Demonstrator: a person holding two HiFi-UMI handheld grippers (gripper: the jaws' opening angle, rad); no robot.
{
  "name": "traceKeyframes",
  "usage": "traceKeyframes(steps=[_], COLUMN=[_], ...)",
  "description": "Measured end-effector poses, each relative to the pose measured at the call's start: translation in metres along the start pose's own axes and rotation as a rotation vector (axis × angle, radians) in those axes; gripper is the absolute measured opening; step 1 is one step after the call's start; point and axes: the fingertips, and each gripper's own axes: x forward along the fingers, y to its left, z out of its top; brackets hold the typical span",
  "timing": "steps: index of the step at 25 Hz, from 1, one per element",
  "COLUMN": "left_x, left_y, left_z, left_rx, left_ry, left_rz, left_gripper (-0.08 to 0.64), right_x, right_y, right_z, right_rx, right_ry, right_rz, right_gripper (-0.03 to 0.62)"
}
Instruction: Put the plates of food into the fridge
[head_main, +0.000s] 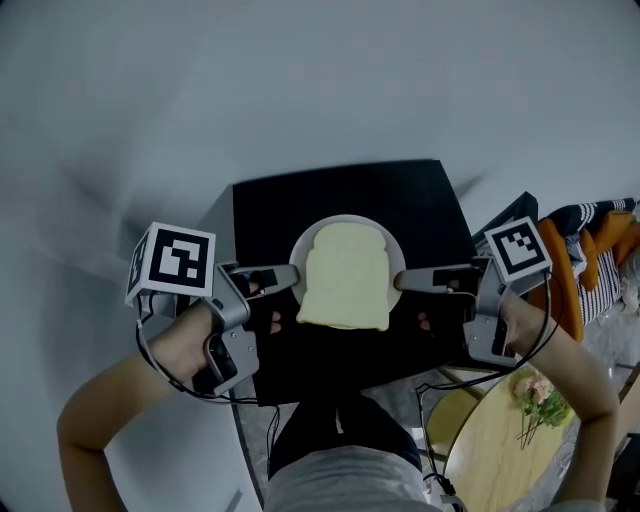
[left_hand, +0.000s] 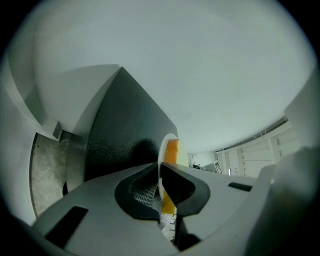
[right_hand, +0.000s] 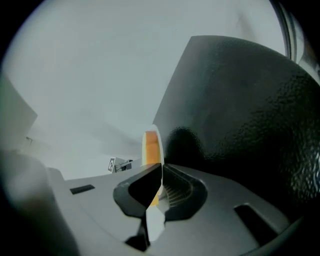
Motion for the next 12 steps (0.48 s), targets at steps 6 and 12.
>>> traceKeyframes(steps=[6,12], left_x=[0.003,0.001], left_y=[0.0,-0.011], left_z=[-0.003,-0.004], left_rx=[0.007,0.028], left_ry=[0.039,0.046], left_rz=[-0.024,-0.046], left_gripper=[0.028,0.023], right_x=[-0.002,-0.002], right_y=[0.001,-0.006], right_z=[-0.002,-0.004], right_rx=[-0.033,-0.02], right_ry=[-0.048,-0.077], right_rz=[0.0,0.03], right_gripper=[0.02,0.02])
